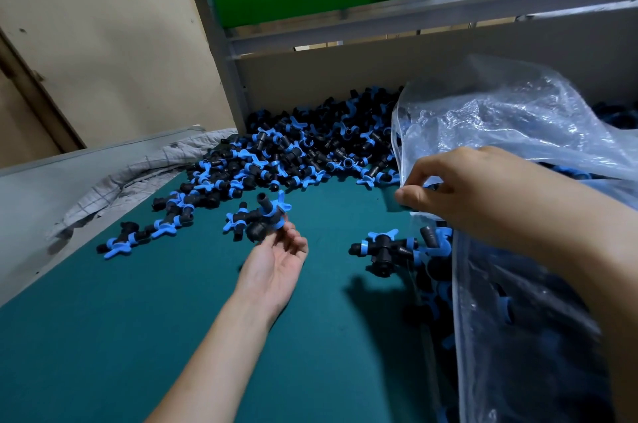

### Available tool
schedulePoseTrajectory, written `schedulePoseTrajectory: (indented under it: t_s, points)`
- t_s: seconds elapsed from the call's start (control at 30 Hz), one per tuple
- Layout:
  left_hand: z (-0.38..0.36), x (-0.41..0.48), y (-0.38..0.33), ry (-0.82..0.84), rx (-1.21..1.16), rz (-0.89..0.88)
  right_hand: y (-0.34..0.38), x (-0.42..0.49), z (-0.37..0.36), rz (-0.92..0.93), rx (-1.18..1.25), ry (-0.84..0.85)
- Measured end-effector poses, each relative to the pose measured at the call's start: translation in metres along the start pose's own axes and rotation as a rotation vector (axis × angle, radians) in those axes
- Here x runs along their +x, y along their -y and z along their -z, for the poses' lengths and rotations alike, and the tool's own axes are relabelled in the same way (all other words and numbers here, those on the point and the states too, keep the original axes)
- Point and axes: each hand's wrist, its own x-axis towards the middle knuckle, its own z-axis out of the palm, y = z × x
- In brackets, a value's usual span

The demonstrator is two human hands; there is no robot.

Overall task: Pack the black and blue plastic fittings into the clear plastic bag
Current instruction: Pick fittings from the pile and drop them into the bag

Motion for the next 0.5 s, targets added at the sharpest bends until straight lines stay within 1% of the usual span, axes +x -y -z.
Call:
schedulePoseTrajectory:
  t_s: [0.07, 0.13, 0.23, 0.4, 0.5]
  points:
    - [-0.004, -0.004, 0.000, 0.030, 0.104, -0.085, 0.001, 0.000, 0.001, 0.004, 0.008, 0.005]
    - [-0.011, -0.014, 0.001, 0.104, 0.260, -0.172, 0.003, -0.001, 0.001, 0.013, 0.004, 0.004]
    - [-0.027, -0.043, 0.011, 0.226, 0.453, -0.223, 0.007, -0.001, 0.003, 0.045, 0.002, -0.015]
    - [-0.049, -0.100, 0.041, 0.378, 0.614, -0.168, 0.018, -0.004, 0.005, 0.110, -0.004, -0.106]
    - [-0.066, -0.114, 0.063, 0.463, 0.563, -0.054, 0.023, -0.005, 0.004, 0.134, -0.029, -0.123]
